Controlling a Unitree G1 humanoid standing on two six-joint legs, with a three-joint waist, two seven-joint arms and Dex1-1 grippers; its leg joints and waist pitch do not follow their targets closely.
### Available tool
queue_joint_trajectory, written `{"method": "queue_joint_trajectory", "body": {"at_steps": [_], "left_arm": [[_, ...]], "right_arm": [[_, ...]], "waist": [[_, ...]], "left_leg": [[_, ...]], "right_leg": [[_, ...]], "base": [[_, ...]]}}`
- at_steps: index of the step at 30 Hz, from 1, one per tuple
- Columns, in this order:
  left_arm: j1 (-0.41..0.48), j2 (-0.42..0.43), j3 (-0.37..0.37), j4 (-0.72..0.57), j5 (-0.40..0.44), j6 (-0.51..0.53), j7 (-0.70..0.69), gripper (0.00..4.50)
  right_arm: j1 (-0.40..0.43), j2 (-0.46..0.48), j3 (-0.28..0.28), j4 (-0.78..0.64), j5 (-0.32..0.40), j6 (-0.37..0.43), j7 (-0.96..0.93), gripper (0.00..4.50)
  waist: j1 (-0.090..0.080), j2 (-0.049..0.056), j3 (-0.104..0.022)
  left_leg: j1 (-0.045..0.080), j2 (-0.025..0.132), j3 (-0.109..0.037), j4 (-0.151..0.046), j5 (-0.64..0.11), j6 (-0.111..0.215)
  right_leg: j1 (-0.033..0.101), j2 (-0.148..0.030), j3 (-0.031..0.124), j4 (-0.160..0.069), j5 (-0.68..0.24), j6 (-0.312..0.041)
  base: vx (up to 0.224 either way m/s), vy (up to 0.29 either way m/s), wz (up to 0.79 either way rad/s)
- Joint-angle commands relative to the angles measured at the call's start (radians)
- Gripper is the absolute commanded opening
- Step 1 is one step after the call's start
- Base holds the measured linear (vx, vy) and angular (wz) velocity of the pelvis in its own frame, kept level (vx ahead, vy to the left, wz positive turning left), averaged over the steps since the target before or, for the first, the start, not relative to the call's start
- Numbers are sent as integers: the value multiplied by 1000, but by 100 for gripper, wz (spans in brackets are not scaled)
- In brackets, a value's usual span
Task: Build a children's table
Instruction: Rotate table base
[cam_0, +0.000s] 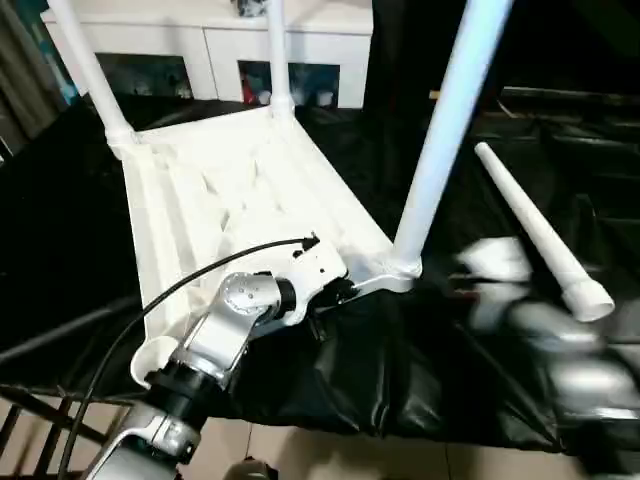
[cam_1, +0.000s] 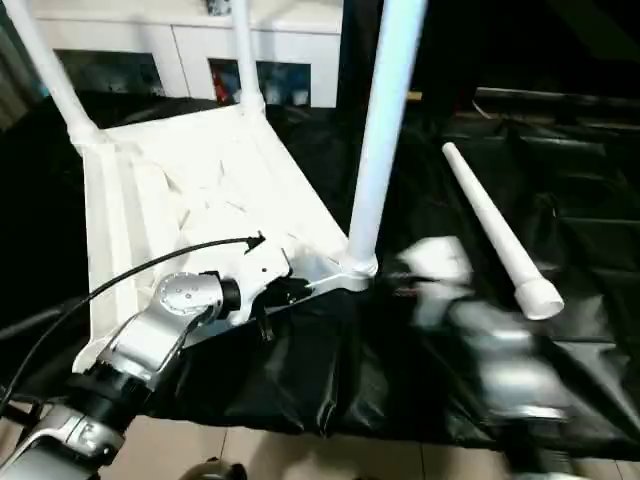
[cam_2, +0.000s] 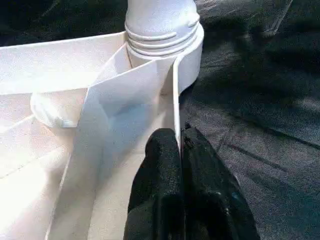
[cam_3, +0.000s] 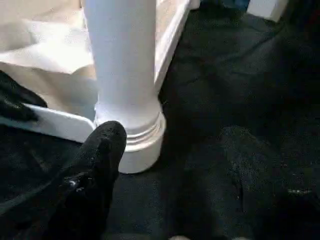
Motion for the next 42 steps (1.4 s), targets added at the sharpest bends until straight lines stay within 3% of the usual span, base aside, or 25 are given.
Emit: {"method": "queue_joint_trajectory", "body": {"at_steps": [1, 4, 5, 6, 8, 12, 13, 16, 19, 21, 23, 24, 25, 28, 29, 32, 33, 34, 35, 36, 42], "left_arm": [[-8, -29, -7, 18, -14, -50, 18, 0], [-16, -40, 21, 10, -42, -48, 17, 0], [-21, -42, 40, -4, -58, -40, 20, 45], [-26, -40, 57, -22, -70, -29, 26, 56], [-33, -17, 96, -81, -76, 10, 57, 56], [-38, 49, 177, -172, -68, 92, 115, 58], [-35, 71, 200, -194, -57, 114, 129, 58], [-25, 136, 267, -234, -22, 173, 177, 58], [2, 226, 310, -261, 42, 246, 246, 58], [12, 251, 318, -266, 62, 265, 263, 22], [67, 333, 350, -286, 104, 348, 285, 19], [84, 357, 353, -286, 120, 373, 293, 19], [93, 369, 353, -284, 129, 386, 297, 9], [121, 405, 335, -270, 158, 413, 303, 0], [131, 419, 320, -264, 169, 422, 299, 0], [154, 431, 283, -239, 166, 421, 264, 0], [163, 433, 263, -234, 159, 415, 239, 0], [167, 433, 255, -232, 155, 413, 228, 0], [172, 428, 230, -219, 130, 387, 177, 0], [173, 422, 214, -206, 111, 363, 138, 0], [151, 474, 123, -171, 131, 308, 13, 0]], "right_arm": [[17, -14, -3, -35, 20, 25, 40, 341], [40, -32, 22, -80, 33, 57, 72, 341], [52, -35, 44, -106, 37, 73, 83, 343], [58, -35, 65, -119, 33, 84, 89, 343], [54, -21, 120, -123, 4, 100, 76, 343], [26, 26, 182, -106, -46, 113, 31, 343], [14, 41, 193, -94, -61, 117, 14, 343], [-17, 78, 226, -62, -95, 138, -34, 343], [-36, 104, 270, -49, -111, 144, -64, 343], [-40, 111, 280, -48, -114, 144, -70, 325], [-57, 147, 302, -42, -125, 170, -89, 314], [-64, 157, 307, -39, -127, 183, -95, 314], [-67, 162, 309, -39, -128, 191, -98, 303], [-79, 174, 320, -21, -137, 194, -113, 277], [-84, 177, 324, -12, -140, 193, -119, 270], [-104, 195, 320, 29, -148, 185, -153, 232], [-113, 201, 316, 48, -156, 181, -168, 225], [-118, 203, 314, 56, -161, 177, -176, 225], [-137, 210, 308, 89, -169, 172, -195, 207], [-154, 214, 304, 116, -174, 164, -211, 196], [-214, 227, 297, 228, -187, 130, -256, 158]], "waist": [[-2, -24, -61], [0, -25, -64], [-1, -25, -64], [2, -28, -66], [2, -21, -69], [-9, -25, -65], [-18, -25, -63], [-24, -13, -64], [-24, -7, -65], [-30, -4, -64], [-32, 8, -66], [-36, 4, -64], [-33, 11, -66], [-26, 17, -64], [-24, 16, -64], [-21, 16, -62], [-21, 3, -62], [-18, 9, -62], [-15, 0, -61], [-16, -1, -61], [-15, 2, -60]], "left_leg": [[12, 33, -13, -52, -229, 80], [6, 35, -17, -53, -212, 83], [6, 34, -17, -53, -211, 83], [8, 35, -16, -52, -207, 83], [3, 40, -20, -51, -195, 78], [1, 37, -20, -51, -219, 67], [-5, 34, -21, -53, -213, 62], [7, 34, -20, -51, -227, 43], [9, 36, -22, -54, -230, 32], [8, 33, -24, -56, -244, 22], [8, 33, -25, -57, -245, 14], [5, 32, -25, -59, -250, 15], [10, 33, -26, -58, -254, 9], [20, 34, -24, -58, -298, -7], [16, 33, -26, -61, -306, -12], [20, 32, -27, -63, -338, -23], [18, 32, -27, -64, -337, -21], [15, 32, -29, -66, -334, -23], [17, 31, -28, -65, -337, -21], [18, 32, -27, -65, -338, -21], [20, 32, -29, -68, -362, -37]], "right_leg": [[42, -50, 37, -81, -325, -152], [44, -52, 34, -77, -327, -152], [43, -51, 33, -78, -325, -154], [43, -51, 33, -76, -314, -156], [41, -52, 33, -64, -258, -187], [42, -51, 31, -63, -267, -188], [44, -49, 30, -61, -273, -182], [36, -46, 32, -64, -291, -176], [35, -43, 32, -59, -260, -182], [36, -40, 31, -56, -241, -180], [35, -38, 32, -49, -195, -197], [37, -37, 32, -52, -198, -194], [37, -38, 32, -49, -197, -195], [28, -39, 35, -55, -204, -206], [32, -38, 34, -54, -211, -202], [28, -43, 36, -59, -252, -193], [29, -43, 35, -61, -258, -193], [30, -46, 36, -59, -272, -192], [27, -49, 37, -61, -301, -185], [26, -50, 38, -64, -315, -184], [25, -51, 38, -64, -337, -171]], "base": [[0, 0, 0], [0, 0, 0], [0, 0, 0], [0, 0, 0], [0, 0, 0], [0, 0, 0], [0, 0, 0], [0, 0, 0], [0, 0, 0], [0, 0, 0], [0, 0, 0], [0, 0, 0], [0, 0, 0], [0, 0, 0], [0, 0, 0], [0, 0, 0], [0, 0, 0], [0, 0, 0], [0, 0, 0], [0, 0, 0], [0, 0, 0]]}}
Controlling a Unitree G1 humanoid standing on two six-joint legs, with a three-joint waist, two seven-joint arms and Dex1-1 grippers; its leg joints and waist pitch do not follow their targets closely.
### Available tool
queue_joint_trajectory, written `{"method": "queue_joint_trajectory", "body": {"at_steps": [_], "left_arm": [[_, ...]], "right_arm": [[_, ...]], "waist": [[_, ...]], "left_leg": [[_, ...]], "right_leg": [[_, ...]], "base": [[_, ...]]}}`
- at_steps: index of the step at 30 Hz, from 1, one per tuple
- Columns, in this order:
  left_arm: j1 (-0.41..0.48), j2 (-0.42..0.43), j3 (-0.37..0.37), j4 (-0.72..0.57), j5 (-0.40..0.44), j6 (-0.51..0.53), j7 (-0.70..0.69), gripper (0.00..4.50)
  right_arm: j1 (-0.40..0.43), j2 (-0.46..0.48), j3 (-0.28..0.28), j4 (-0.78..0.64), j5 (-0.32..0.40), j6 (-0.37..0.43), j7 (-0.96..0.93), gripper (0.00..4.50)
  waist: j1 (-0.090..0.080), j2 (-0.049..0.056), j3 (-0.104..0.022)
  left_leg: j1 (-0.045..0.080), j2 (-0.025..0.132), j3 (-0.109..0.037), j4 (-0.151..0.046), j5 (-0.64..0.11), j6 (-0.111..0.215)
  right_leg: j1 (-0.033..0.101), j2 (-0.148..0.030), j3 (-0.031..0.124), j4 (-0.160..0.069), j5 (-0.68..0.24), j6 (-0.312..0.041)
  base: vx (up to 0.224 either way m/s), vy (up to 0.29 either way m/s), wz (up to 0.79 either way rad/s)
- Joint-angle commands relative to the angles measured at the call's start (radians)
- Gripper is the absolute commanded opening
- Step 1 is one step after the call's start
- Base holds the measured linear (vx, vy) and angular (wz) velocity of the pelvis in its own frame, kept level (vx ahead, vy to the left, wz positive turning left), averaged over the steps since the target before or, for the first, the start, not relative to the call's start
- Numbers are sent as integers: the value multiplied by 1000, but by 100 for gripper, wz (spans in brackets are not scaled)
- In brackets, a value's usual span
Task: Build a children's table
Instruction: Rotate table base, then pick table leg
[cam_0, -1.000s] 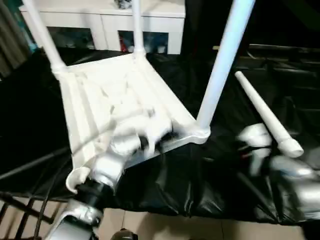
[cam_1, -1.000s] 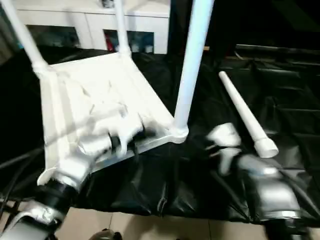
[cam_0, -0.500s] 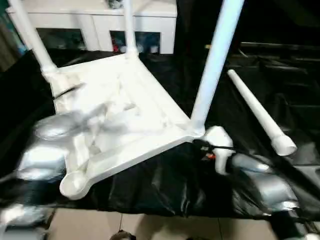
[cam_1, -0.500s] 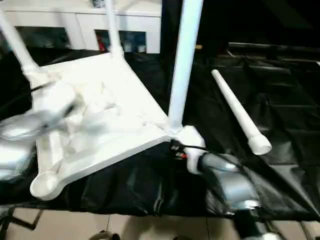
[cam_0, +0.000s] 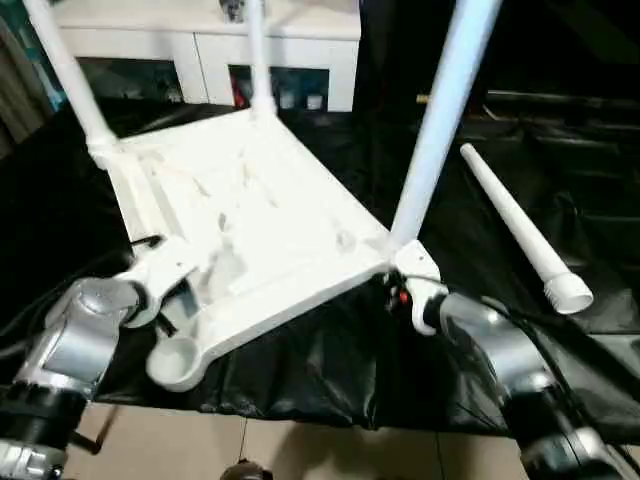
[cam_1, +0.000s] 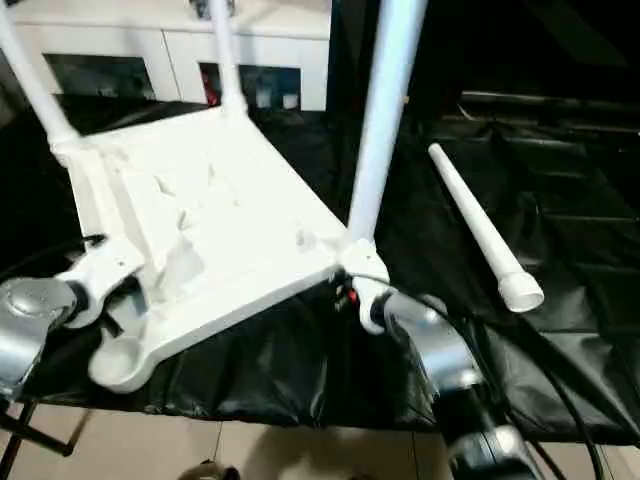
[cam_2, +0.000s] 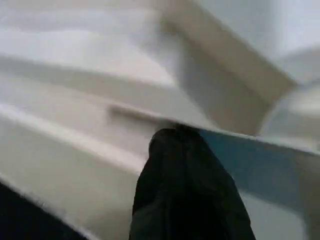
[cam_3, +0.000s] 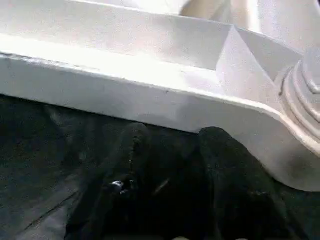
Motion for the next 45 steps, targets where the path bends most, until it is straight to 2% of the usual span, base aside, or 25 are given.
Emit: {"method": "queue_joint_trajectory", "body": {"at_steps": [1, 2, 5, 6, 7, 9, 10, 12, 13, 15, 16, 17, 19, 21, 22, 23, 24, 26, 32, 36, 37, 40, 41, 42, 45], "left_arm": [[1, 22, -47, 7, 4, -14, -75, 0], [4, 68, -92, -32, -13, -44, -189, 0], [10, 97, -118, -63, -35, -57, -269, 0], [22, 124, -142, -118, -88, -67, -379, 0], [28, 131, -151, -151, -126, -73, -435, 0], [30, 130, -160, -185, -169, -68, -488, 0], [29, 116, -170, -210, -190, -55, -501, 0], [25, 93, -183, -238, -214, -39, -512, 0], [16, 50, -205, -263, -232, -25, -512, 0], [10, 21, -217, -264, -232, -22, -507, 0], [3, -3, -226, -258, -229, -22, -500, 0], [-18, -58, -247, -233, -213, -33, -472, 0], [-37, -97, -259, -202, -195, -46, -440, 0], [-88, -180, -257, -86, -145, -89, -319, 0], [-91, -183, -257, -80, -143, -92, -313, 0], [-130, -231, -243, 6, -118, -131, -220, 0], [-141, -243, -238, 27, -114, -140, -198, 0], [-162, -259, -226, 66, -109, -165, -154, 0], [-143, -264, -180, 74, -141, -262, -143, 0], [-125, -266, -152, 86, -156, -347, -102, 0], [-116, -271, -135, 68, -175, -351, -99, 0], [-85, -304, -59, -10, -238, -337, -52, 0], [-72, -313, -37, -52, -272, -304, -62, 0], [-60, -318, -27, -90, -287, -282, -64, 32], [-33, -333, -15, -171, -280, -252, -17, 46]], "right_arm": [[-24, 3, -12, 32, -17, -22, -14, 152], [-57, 6, -6, 90, -25, -53, -14, 131], [-79, 10, -3, 131, -35, -77, -18, 112], [-112, 18, 1, 191, -46, -109, -25, 103], [-130, 23, 0, 222, -48, -122, -30, 103], [-155, 32, -2, 265, -45, -140, -36, 76], [-168, 36, -1, 287, -47, -151, -41, 76], [-185, 42, 0, 314, -49, -165, -47, 63], [-207, 52, 1, 354, -57, -191, -56, 40], [-215, 58, 0, 370, -60, -202, -60, 28], [-219, 62, -1, 378, -61, -208, -63, 23], [-226, 74, -5, 394, -60, -222, -69, 14], [-231, 79, -7, 406, -59, -232, -72, 5], [-225, 78, -19, 406, -60, -240, -106, 5], [-225, 78, -20, 406, -60, -240, -107, 5], [-221, 71, -33, 405, -63, -245, -139, 5], [-220, 68, -38, 404, -64, -246, -151, 5], [-213, 56, -72, 393, -53, -232, -187, 5], [-180, 17, -149, 332, -20, -200, -239, 5], [-170, -8, -187, 279, -3, -155, -269, 5], [-172, -19, -196, 266, 4, -136, -266, 21], [-188, -65, -214, 240, -1, -73, -257, 42], [-199, -82, -222, 238, -2, -53, -256, 49], [-213, -100, -228, 243, -9, -39, -267, 59], [-266, -156, -245, 268, -18, -31, -274, 85]], "waist": [[-1, 11, -61], [0, 13, -61], [-7, 11, -62], [-4, 17, -63], [-6, 17, -64], [-10, 18, -62], [-9, 28, -63], [-13, 24, -67], [-18, 30, -67], [-21, 24, -67], [-21, 33, -68], [-26, 28, -67], [-25, 27, -68], [-29, 32, -66], [-30, 29, -67], [-32, 28, -67], [-30, 27, -69], [-29, 26, -69], [-22, 26, -72], [-21, 25, -73], [-20, 28, -72], [-20, 25, -69], [-20, 21, -68], [-20, 14, -68], [-19, 13, -64]], "left_leg": [[21, 28, -24, -77, -363, -39], [20, 28, -27, -78, -357, -40], [15, 29, -27, -78, -336, -41], [24, 30, -23, -75, -335, -44], [21, 29, -25, -75, -334, -46], [25, 28, -19, -74, -352, -51], [21, 28, -21, -74, -340, -53], [21, 27, -19, -72, -322, -52], [19, 28, -17, -71, -312, -53], [16, 24, -18, -69, -304, -47], [16, 25, -19, -69, -301, -47], [18, 23, -14, -65, -303, -41], [16, 22, -15, -64, -292, -32], [19, 21, -14, -63, -312, -30], [20, 21, -14, -62, -315, -30], [13, 18, -18, -63, -304, -26], [19, 19, -16, -61, -305, -25], [17, 19, -17, -61, -297, -19], [11, 21, -17, -58, -252, -4], [13, 21, -16, -58, -256, 0], [15, 22, -16, -58, -262, -2], [13, 23, -15, -58, -267, -3], [17, 23, -12, -56, -277, -4], [15, 24, -13, -57, -273, -2], [14, 22, -11, -54, -269, 7]], "right_leg": [[30, -52, 40, -75, -335, -165], [31, -55, 40, -74, -331, -169], [35, -54, 40, -67, -296, -186], [29, -55, 42, -66, -276, -198], [31, -59, 42, -63, -273, -209], [26, -51, 42, -63, -273, -227], [33, -51, 42, -56, -242, -230], [37, -48, 40, -52, -194, -240], [39, -49, 41, -50, -171, -249], [44, -48, 40, -50, -166, -254], [46, -49, 40, -48, -160, -255], [44, -45, 40, -55, -163, -255], [47, -46, 40, -54, -167, -254], [43, -42, 40, -60, -191, -246], [45, -43, 40, -62, -198, -241], [50, -43, 38, -63, -218, -227], [48, -44, 38, -65, -222, -224], [48, -44, 37, -67, -239, -218], [50, -44, 36, -61, -190, -222], [48, -42, 35, -60, -187, -223], [48, -42, 35, -60, -194, -223], [49, -43, 35, -61, -207, -225], [45, -43, 35, -63, -233, -226], [47, -44, 35, -64, -241, -227], [43, -42, 34, -69, -285, -209]], "base": [[0, 0, 0], [0, 0, 0], [0, 0, 0], [0, 0, 0], [0, 0, 0], [0, 0, 0], [0, 0, 0], [0, 0, 0], [0, 0, 0], [0, 0, 0], [0, 0, 0], [0, 0, 0], [0, 0, 0], [0, 0, 0], [0, 0, 0], [0, 0, 0], [0, 0, 0], [0, 0, 0], [0, 0, 0], [0, 0, 0], [0, 0, 0], [0, 0, 0], [0, 0, 0], [0, 0, 0], [0, 0, 0]]}}
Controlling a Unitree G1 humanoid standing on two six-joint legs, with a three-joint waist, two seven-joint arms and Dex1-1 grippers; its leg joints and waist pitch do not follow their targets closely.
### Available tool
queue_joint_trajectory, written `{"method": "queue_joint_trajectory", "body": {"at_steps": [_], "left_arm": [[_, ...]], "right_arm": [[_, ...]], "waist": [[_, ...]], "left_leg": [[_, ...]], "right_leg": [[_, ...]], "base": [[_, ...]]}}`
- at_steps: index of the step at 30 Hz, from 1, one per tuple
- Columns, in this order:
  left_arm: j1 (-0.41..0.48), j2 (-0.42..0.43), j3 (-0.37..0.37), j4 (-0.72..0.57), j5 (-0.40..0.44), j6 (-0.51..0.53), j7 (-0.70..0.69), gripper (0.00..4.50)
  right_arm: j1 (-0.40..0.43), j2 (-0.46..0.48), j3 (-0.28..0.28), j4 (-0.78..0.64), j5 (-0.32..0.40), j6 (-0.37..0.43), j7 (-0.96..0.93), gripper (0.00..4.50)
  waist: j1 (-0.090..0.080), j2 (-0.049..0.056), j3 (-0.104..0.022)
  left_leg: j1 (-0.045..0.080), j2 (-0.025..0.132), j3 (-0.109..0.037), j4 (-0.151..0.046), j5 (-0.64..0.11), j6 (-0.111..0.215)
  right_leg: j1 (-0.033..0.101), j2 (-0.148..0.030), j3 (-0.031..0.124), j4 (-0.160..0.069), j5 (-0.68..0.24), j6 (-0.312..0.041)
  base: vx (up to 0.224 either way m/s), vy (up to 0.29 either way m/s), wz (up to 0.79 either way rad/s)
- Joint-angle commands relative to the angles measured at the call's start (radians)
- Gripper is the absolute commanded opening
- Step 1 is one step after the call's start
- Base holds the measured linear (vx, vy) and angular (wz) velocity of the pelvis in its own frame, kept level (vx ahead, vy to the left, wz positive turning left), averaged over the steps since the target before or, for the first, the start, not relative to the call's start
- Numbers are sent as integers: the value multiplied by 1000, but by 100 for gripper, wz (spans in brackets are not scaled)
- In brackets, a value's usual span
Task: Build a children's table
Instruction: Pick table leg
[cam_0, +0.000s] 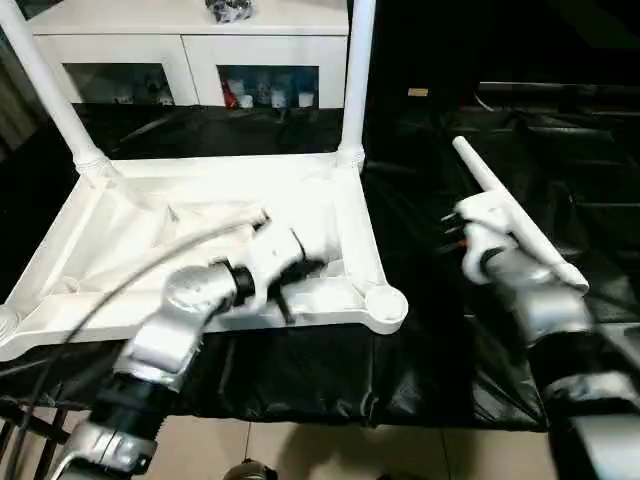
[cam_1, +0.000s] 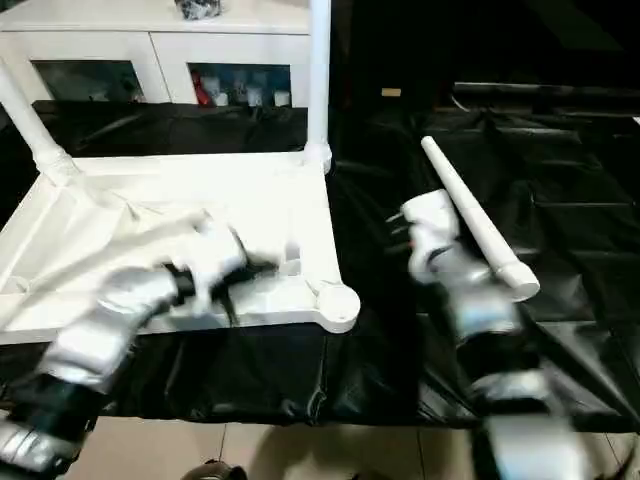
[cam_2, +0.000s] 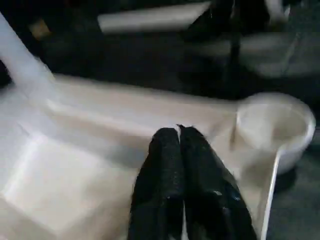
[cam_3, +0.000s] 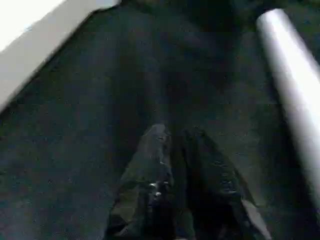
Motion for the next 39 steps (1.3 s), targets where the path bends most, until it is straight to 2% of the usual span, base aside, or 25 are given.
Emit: {"method": "queue_joint_trajectory", "body": {"at_steps": [1, 5, 6, 7, 8, 9, 10, 11, 12, 13, 14, 16, 17, 19, 20, 22, 24, 26, 27, 29, 31, 32, 33, 34, 39], "left_arm": [[13, -5, 8, -26, 7, 25, 36, 46], [48, -39, -9, -97, 8, 87, 88, 85], [51, -46, -12, -104, 9, 90, 97, 92], [52, -54, -14, -115, 8, 95, 105, 92], [53, -59, -16, -122, 9, 100, 110, 120], [52, -61, -16, -126, 10, 103, 115, 120], [48, -66, -20, -140, 25, 106, 135, 125], [47, -68, -21, -142, 31, 102, 142, 131], [46, -69, -22, -145, 35, 99, 147, 144], [46, -71, -24, -151, 41, 98, 156, 144], [46, -63, -31, -176, 24, 131, 135, 158], [57, -39, -45, -260, -30, 203, 73, 167], [60, -31, -50, -278, -37, 211, 61, 179], [69, -9, -67, -312, -36, 224, 39, 190], [81, 8, -81, -345, -44, 228, 15, 210], [92, 12, -84, -378, -63, 248, 11, 217], [100, 22, -90, -408, -75, 270, 6, 234], [111, 43, -94, -453, -80, 308, 3, 258], [113, 47, -93, -460, -83, 315, 1, 263], [122, 60, -89, -486, -92, 340, -2, 278], [130, 80, -81, -513, -101, 367, -8, 288], [134, 98, -71, -535, -118, 394, -19, 298], [136, 104, -68, -543, -125, 404, -22, 303], [138, 117, -64, -557, -135, 421, -27, 305], [141, 163, -55, -587, -155, 454, -49, 305]], "right_arm": [[-34, -16, -19, 5, -2, 10, -12, 85], [-135, -93, -52, 132, -13, 11, -66, 129], [-152, -107, -56, 157, -15, 8, -67, 136], [-174, -126, -59, 193, -16, 8, -66, 136], [-186, -138, -61, 214, -16, 6, -65, 155], [-195, -146, -61, 231, -18, -1, -63, 155], [-217, -163, -60, 276, -26, -12, -66, 165], [-224, -169, -61, 292, -27, -13, -67, 181], [-229, -173, -62, 303, -28, -14, -68, 187], [-239, -179, -63, 324, -29, -15, -70, 187], [-253, -187, -67, 355, -28, -15, -73, 193], [-286, -204, -70, 430, -27, -3, -51, 207], [-293, -207, -68, 445, -30, 3, -49, 227], [-306, -210, -62, 476, -27, 3, -6, 231], [-314, -213, -55, 500, -24, 6, 33, 251], [-323, -218, -38, 529, -44, 16, 47, 267], [-331, -221, -35, 557, -52, 13, 45, 275], [-337, -224, -30, 587, -62, 17, 48, 302], [-337, -225, -30, 591, -64, 17, 44, 311], [-338, -227, -29, 606, -70, 17, 35, 318], [-335, -229, -29, 622, -73, 11, 32, 326], [-335, -226, -35, 631, -68, 14, 45, 343], [-335, -225, -37, 634, -66, 16, 50, 354], [-336, -223, -34, 641, -71, 23, 61, 358], [-337, -217, -50, 661, -64, 73, 87, 358]], "waist": [[1, -10, -70], [-3, -17, -73], [-3, -16, -74], [-3, -21, -75], [-1, -21, -76], [0, -20, -76], [-2, -27, -77], [0, -24, -77], [-1, -31, -76], [1, -26, -76], [0, -29, -76], [1, -26, -82], [3, -27, -80], [3, -28, -78], [6, -25, -73], [7, -24, -72], [7, -21, -70], [9, -13, -69], [7, -15, -68], [9, -10, -60], [8, -11, -60], [9, -3, -54], [7, -7, -54], [7, -6, -52], [13, 2, -43]], "left_leg": [[14, 23, -8, -59, -270, 8], [11, 18, -6, -53, -242, 13], [10, 18, -7, -52, -237, 14], [10, 19, -5, -51, -235, 19], [7, 18, -6, -49, -224, 26], [6, 18, -5, -48, -217, 30], [4, 20, -5, -47, -209, 37], [3, 19, -6, -45, -202, 43], [1, 19, -4, -45, -200, 47], [1, 20, -5, -44, -197, 48], [1, 19, -4, -43, -198, 50], [1, 20, -6, -39, -185, 50], [-3, 21, -4, -36, -169, 57], [-8, 19, -2, -33, -168, 65], [-7, 21, -2, -34, -204, 68], [-6, 23, -1, -34, -225, 55], [-5, 24, -2, -35, -242, 40], [-4, 23, -6, -37, -281, 22], [-4, 23, -6, -38, -290, 20], [-3, 20, -7, -40, -321, 11], [-3, 20, -9, -41, -331, 9], [-5, 19, -11, -44, -342, 6], [-3, 18, -11, -43, -355, 5], [-5, 18, -12, -44, -356, 7], [-5, 18, -13, -46, -355, 13]], "right_leg": [[44, -41, 34, -74, -301, -194], [43, -37, 32, -75, -300, -177], [44, -37, 31, -71, -291, -183], [44, -36, 30, -73, -279, -189], [47, -37, 30, -69, -262, -196], [46, -37, 30, -69, -252, -197], [47, -37, 29, -66, -237, -204], [48, -37, 28, -65, -229, -208], [47, -37, 28, -66, -228, -208], [47, -38, 28, -64, -228, -210], [47, -36, 27, -64, -226, -210], [47, -38, 27, -55, -204, -226], [44, -36, 28, -53, -173, -237], [44, -35, 28, -51, -165, -243], [40, -36, 26, -55, -215, -238], [39, -38, 25, -59, -255, -231], [37, -37, 25, -59, -275, -230], [37, -38, 24, -60, -309, -217], [35, -37, 24, -62, -317, -215], [31, -35, 23, -68, -351, -203], [32, -35, 22, -68, -361, -196], [30, -35, 21, -69, -366, -194], [31, -35, 20, -69, -370, -196], [30, -34, 19, -69, -375, -196], [27, -33, 20, -69, -373, -208]], "base": [[0, 0, 0], [0, 0, 0], [0, 0, 0], [0, 0, 0], [0, 0, 0], [0, 0, 0], [0, 0, 0], [0, 0, 0], [0, 0, 0], [0, 0, 0], [0, 0, 0], [0, 0, 0], [0, 0, 0], [0, 0, 0], [0, 0, 0], [0, 0, 0], [0, 0, 0], [0, 0, 0], [0, 0, 0], [0, 0, 0], [0, 0, 0], [0, 0, 0], [0, 0, 0], [0, 0, 0], [0, 0, 0]]}}
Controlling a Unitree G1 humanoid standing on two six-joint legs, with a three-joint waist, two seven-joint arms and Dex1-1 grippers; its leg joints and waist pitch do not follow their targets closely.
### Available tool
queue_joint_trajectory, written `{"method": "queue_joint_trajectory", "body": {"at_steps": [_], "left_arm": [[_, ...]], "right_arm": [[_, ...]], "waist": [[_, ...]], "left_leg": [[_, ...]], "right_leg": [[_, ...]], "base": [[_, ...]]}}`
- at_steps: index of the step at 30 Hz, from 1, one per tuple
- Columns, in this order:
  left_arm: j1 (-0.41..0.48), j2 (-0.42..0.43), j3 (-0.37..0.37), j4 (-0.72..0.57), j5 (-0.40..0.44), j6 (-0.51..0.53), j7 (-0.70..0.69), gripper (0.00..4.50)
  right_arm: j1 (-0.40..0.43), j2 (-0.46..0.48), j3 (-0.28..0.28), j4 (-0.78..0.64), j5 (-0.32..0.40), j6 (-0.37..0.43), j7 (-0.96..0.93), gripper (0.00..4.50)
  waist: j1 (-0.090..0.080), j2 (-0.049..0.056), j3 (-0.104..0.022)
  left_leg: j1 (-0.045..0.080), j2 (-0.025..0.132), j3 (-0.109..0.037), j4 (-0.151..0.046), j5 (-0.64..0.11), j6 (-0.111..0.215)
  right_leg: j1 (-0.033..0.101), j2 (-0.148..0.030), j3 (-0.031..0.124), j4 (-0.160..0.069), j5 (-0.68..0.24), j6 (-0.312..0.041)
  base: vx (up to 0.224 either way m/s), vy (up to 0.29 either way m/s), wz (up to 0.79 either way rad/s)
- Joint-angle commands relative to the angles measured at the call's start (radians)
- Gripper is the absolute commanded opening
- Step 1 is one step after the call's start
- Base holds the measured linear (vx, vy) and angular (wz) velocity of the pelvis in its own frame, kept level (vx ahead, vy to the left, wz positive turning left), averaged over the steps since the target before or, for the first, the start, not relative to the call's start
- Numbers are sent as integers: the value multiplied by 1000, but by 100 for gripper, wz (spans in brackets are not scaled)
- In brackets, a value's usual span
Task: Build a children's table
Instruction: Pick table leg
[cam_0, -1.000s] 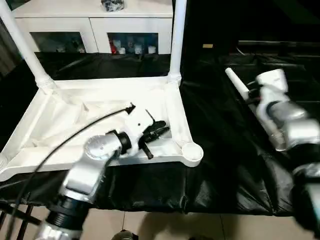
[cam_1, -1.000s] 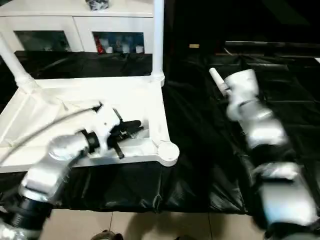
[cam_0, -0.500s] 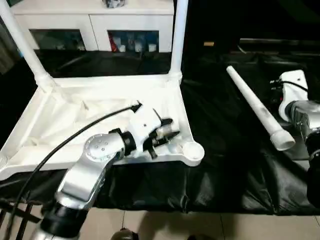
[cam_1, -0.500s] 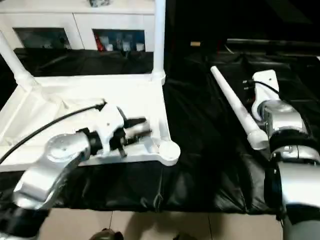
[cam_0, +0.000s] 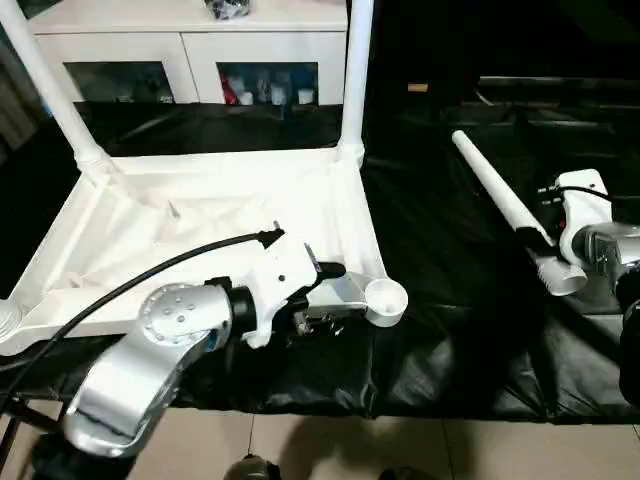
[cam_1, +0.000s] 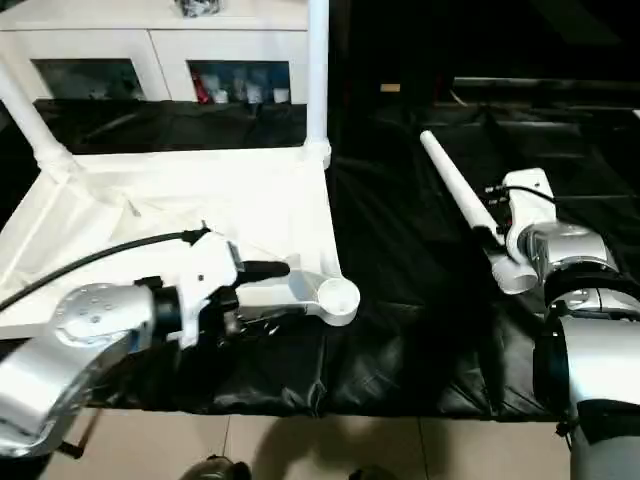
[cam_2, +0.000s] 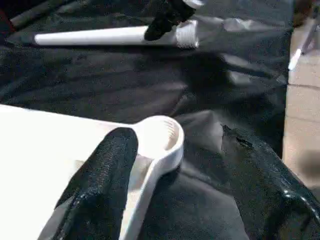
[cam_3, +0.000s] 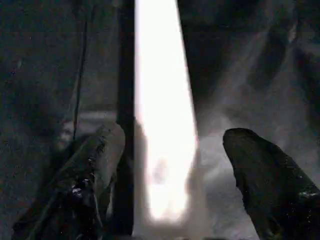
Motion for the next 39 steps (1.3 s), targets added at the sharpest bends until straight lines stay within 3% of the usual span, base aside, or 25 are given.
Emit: {"method": "queue_joint_trajectory", "body": {"at_steps": [1, 8, 14, 16, 20, 22, 23, 28, 34, 39], "left_arm": [[-1, 15, 18, -22, -9, 21, -8, 305], [11, 55, 43, -74, -48, 75, -3, 305], [6, 76, 57, -82, -66, 88, -10, 305], [2, 85, 57, -78, -70, 85, -9, 305], [-3, 99, 58, -76, -78, 85, -9, 305], [-5, 99, 59, -73, -80, 84, -6, 305], [-7, 99, 58, -69, -80, 82, -4, 305], [-10, 93, 55, -58, -78, 67, 10, 305], [-30, 22, 68, 14, -38, 27, 108, 305], [-81, -88, 92, 128, -4, 5, 242, 305]], "right_arm": [[-16, 3, -19, 10, 6, 27, 6, 358], [-18, 7, -59, 23, 35, 70, 4, 358], [-18, 2, -66, 27, 31, 117, 9, 306], [-20, -1, -70, 28, 30, 131, 17, 301], [-22, -4, -65, 28, 21, 147, 21, 258], [-23, -6, -64, 28, 19, 154, 21, 253], [-23, -6, -65, 27, 18, 157, 19, 228], [-17, -8, -81, 26, 22, 156, 2, 202], [-21, -15, -155, 17, 86, 106, -24, 192], [-35, -8, -273, -14, 211, 48, 61, 190]], "waist": [[7, -12, -53], [10, -7, -39], [12, -6, -34], [14, -13, -34], [19, -14, -36], [20, -20, -40], [20, -21, -41], [21, -26, -49], [24, -28, -67], [24, -23, -75]], "left_leg": [[12, 13, -11, -66, -350, 11], [12, 13, -13, -70, -355, 12], [17, 15, -14, -74, -393, -3], [18, 15, -14, -75, -395, -4], [17, 16, -15, -76, -391, -12], [17, 17, -14, -75, -380, -12], [16, 17, -14, -74, -367, -12], [13, 17, -12, -72, -333, -8], [11, 16, -8, -63, -279, -2], [7, 14, -4, -55, -228, 20]], "right_leg": [[42, -34, 24, -82, -366, -211], [39, -35, 25, -83, -378, -215], [34, -35, 25, -87, -412, -206], [34, -37, 26, -88, -427, -199], [34, -39, 27, -87, -432, -194], [36, -40, 28, -87, -431, -194], [37, -41, 28, -85, -424, -195], [41, -42, 29, -81, -391, -202], [49, -42, 28, -75, -335, -208], [52, -39, 27, -69, -272, -220]], "base": [[0, 0, 0], [0, 0, 0], [0, 0, 0], [0, 0, 0], [0, 0, 0], [0, 0, 0], [0, 0, 0], [0, 0, 0], [0, 0, 0], [0, 0, 0]]}}
